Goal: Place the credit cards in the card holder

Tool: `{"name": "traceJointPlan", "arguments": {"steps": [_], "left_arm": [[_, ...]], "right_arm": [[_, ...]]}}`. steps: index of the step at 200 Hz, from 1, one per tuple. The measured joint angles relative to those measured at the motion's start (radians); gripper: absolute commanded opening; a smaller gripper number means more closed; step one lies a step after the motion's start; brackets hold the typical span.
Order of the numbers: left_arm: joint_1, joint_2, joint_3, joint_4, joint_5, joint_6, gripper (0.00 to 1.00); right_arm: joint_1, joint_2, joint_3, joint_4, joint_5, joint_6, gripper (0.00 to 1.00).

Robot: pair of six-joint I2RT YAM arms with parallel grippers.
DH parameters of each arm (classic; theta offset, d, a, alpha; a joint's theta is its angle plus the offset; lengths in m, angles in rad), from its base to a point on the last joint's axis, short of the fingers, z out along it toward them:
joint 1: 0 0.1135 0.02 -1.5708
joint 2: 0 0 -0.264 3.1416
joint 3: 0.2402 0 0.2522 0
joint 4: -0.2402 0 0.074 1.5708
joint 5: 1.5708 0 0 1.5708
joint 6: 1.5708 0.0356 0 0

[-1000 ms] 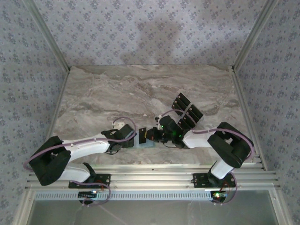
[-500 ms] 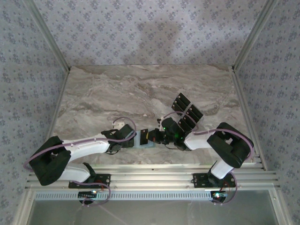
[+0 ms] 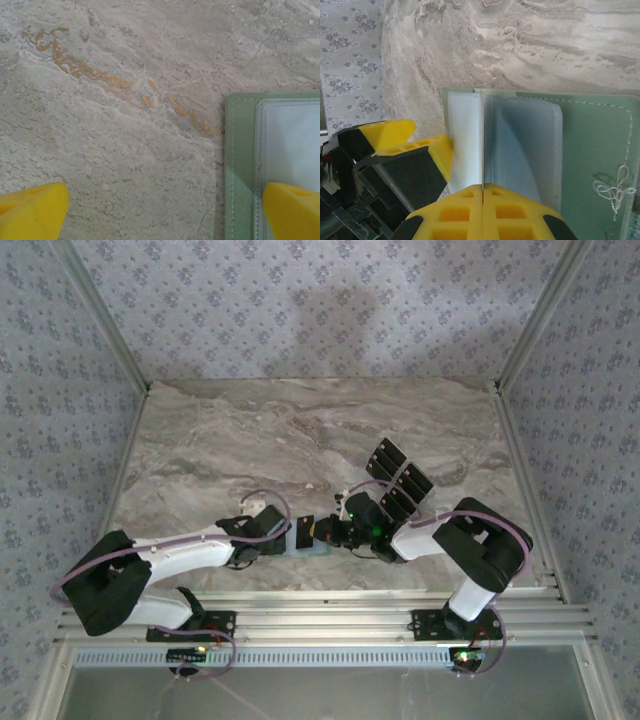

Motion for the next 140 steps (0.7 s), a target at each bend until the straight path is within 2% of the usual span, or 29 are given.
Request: {"name": "traceJointPlan", "arguments": {"steps": [140], "left_arm": [[0.000,0.002,0.000,0.002,0.000,0.000,1.00]], "right_arm": [[-0.026,0.045,-0.048,0.091,-0.050,0.008,0.00]]}}
